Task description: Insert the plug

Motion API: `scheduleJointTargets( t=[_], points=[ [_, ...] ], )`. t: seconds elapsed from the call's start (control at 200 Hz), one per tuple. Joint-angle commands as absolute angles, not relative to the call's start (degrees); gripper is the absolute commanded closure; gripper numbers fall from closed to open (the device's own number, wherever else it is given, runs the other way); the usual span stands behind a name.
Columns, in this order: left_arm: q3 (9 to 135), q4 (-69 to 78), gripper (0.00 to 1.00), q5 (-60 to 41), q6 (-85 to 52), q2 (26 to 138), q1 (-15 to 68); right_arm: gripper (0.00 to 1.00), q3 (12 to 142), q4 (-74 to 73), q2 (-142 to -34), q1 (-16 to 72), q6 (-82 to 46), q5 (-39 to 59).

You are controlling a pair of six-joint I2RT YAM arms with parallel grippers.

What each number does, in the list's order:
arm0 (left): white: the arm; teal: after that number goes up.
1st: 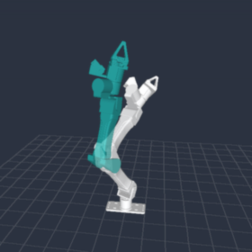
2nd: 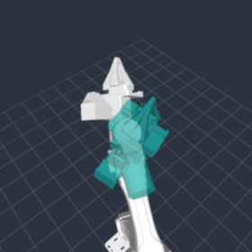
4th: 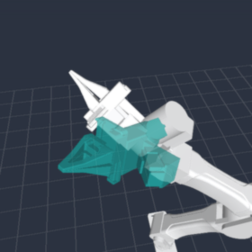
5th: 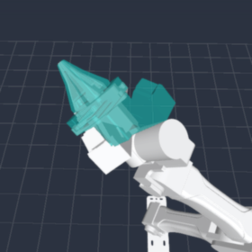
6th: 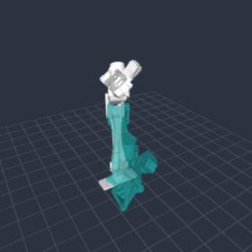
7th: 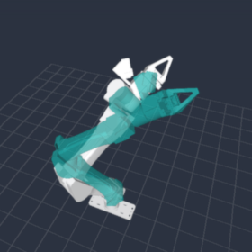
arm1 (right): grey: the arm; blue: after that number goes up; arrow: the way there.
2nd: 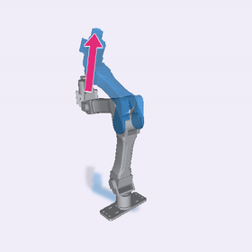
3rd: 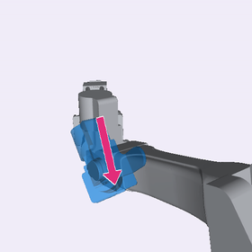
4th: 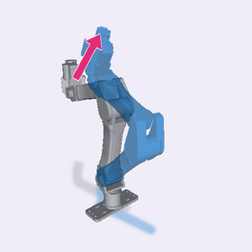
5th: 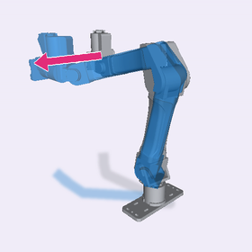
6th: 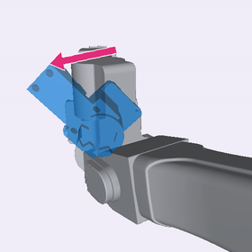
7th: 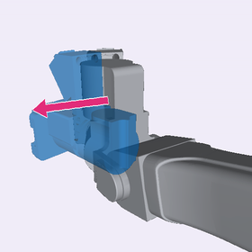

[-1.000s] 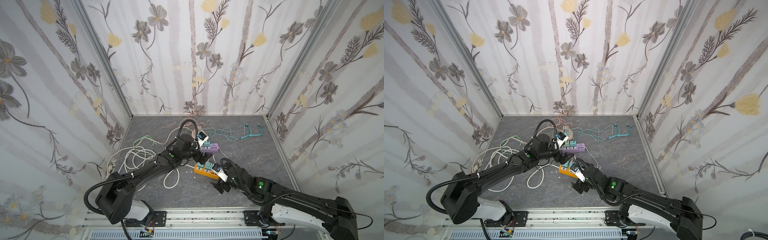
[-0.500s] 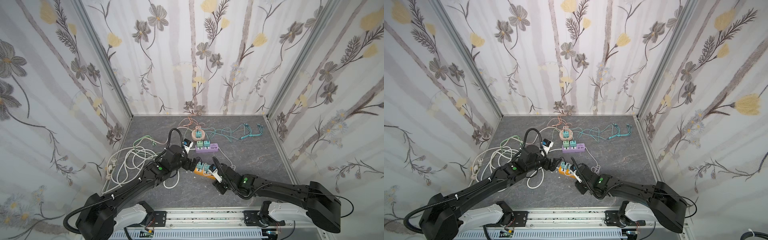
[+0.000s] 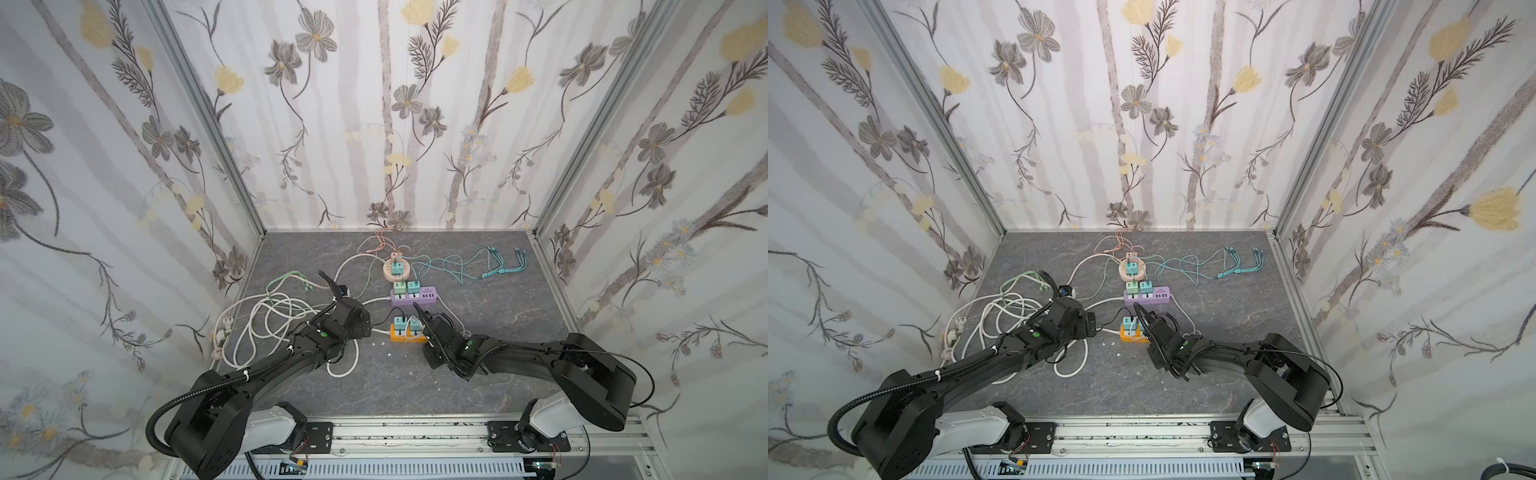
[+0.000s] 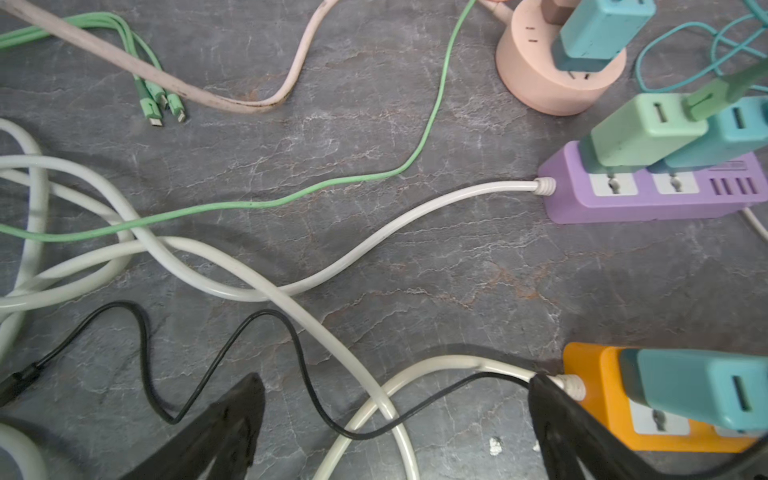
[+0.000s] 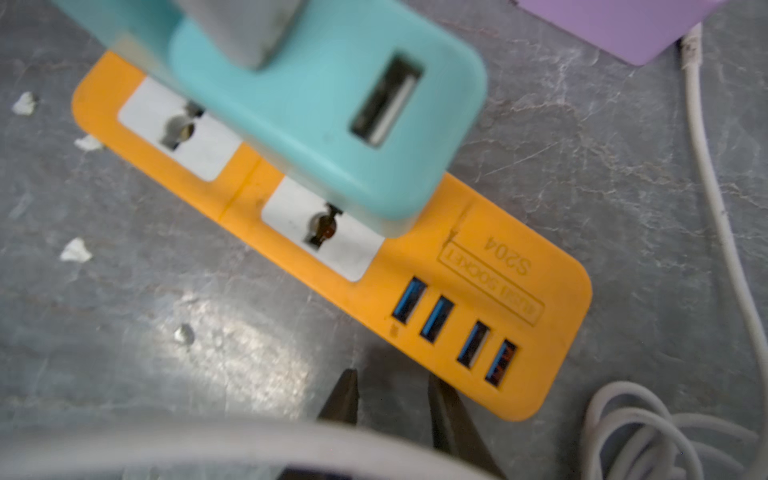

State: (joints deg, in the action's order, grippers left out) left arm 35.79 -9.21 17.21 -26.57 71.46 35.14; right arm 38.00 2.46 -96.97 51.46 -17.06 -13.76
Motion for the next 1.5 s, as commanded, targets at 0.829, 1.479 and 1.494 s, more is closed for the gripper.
scheduleJointTargets(
  t=[0.829,1.479,1.494],
  points=[
    [39.29,-6.64,0.00,25.99,-22.78,64.50,28.32,0.01,37.13,17.22,-78.51,48.70,-9.14,11.40],
    [35.96,-3.87,0.00,29.98,-22.23,58.86,25.23,0.07,34.56,25.25,-63.97,24.16,-43.27,-4.31],
    [35.84,-3.87,0.00,30.04,-22.23,58.74,25.15,0.09,34.70,25.39,-65.11,24.16,-43.66,-4.31]
  ],
)
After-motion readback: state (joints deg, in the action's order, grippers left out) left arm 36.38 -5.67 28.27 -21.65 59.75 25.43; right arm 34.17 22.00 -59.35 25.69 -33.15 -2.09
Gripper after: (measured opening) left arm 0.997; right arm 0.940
